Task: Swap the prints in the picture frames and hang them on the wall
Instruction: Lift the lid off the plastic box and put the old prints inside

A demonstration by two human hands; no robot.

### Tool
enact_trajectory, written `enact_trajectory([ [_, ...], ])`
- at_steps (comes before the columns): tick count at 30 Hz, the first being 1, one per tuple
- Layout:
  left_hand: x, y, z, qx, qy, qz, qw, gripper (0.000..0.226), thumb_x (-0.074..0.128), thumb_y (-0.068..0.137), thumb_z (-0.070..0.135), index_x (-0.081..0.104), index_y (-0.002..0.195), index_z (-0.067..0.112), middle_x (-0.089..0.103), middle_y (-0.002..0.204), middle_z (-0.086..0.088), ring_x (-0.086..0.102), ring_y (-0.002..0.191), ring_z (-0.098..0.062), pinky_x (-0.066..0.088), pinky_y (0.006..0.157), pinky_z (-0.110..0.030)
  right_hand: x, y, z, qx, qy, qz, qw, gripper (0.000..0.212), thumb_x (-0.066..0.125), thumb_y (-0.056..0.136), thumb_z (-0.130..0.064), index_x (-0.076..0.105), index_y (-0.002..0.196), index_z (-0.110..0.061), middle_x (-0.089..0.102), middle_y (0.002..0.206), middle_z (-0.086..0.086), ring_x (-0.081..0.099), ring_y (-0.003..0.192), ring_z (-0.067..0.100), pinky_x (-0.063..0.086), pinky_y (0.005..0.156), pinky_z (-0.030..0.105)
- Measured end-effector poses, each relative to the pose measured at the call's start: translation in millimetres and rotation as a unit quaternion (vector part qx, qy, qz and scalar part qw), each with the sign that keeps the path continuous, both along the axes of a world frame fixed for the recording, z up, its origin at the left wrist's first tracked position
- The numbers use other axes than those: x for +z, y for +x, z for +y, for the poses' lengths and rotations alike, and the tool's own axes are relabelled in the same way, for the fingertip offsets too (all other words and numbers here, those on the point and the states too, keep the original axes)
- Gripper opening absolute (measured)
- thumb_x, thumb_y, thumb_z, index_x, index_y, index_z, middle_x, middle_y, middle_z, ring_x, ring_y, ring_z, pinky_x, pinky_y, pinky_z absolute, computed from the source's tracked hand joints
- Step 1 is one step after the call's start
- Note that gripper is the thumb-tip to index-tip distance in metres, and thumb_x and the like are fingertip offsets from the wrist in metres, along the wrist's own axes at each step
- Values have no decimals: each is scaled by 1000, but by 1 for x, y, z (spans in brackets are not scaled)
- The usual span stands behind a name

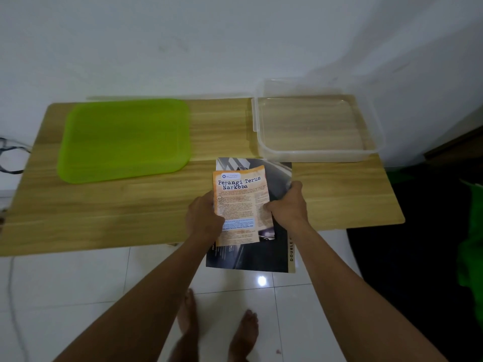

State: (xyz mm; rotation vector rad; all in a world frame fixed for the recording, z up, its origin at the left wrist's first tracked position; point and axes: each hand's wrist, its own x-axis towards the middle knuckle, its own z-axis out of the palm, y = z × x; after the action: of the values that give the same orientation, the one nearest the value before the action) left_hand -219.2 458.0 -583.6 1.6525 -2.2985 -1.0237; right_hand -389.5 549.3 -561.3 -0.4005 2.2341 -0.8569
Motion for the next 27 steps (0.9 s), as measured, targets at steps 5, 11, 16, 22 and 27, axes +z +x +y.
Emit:
enact_trajectory([
  [5,2,6,-1,1,4,25,1000,47,76,67,6,67,109,24,68,98,0,64,89,-21,56,74,-38,-3,3,4,-18,3,-37,999,64,74,75,-1,41,128,-14,58,116,5,58,101,25,52,69,33],
  [11,10,14,-1,16,47,62,997,41,76,70,0,66,106,16,71,100,0,67,89,-18,53,73,-30,-2,11,18,5,-84,-59,995,87,70,79,6,27,147,-26,47,137,-5,46,128,19,53,83,29],
  [16,16,16,-1,30,100,79,991,56,80,70,4,63,122,14,70,110,-3,64,92,-17,53,79,-33,6,12,35,16,-141,-77,987,112,66,84,10,-3,155,-40,17,162,-6,21,148,21,43,99,32],
  [22,22,20,-2,60,215,150,963,83,81,61,-4,53,136,18,69,116,-8,69,99,-28,57,83,-52,12,5,52,7,-170,-105,980,113,67,83,11,2,153,-48,23,159,-6,32,143,23,50,98,41],
  [27,44,19,1,60,296,215,929,83,69,71,-16,44,143,16,72,103,-6,73,85,-20,60,63,-32,21,2,64,-4,-191,-110,976,115,70,80,11,5,152,-51,24,160,-6,33,143,24,49,102,46],
])
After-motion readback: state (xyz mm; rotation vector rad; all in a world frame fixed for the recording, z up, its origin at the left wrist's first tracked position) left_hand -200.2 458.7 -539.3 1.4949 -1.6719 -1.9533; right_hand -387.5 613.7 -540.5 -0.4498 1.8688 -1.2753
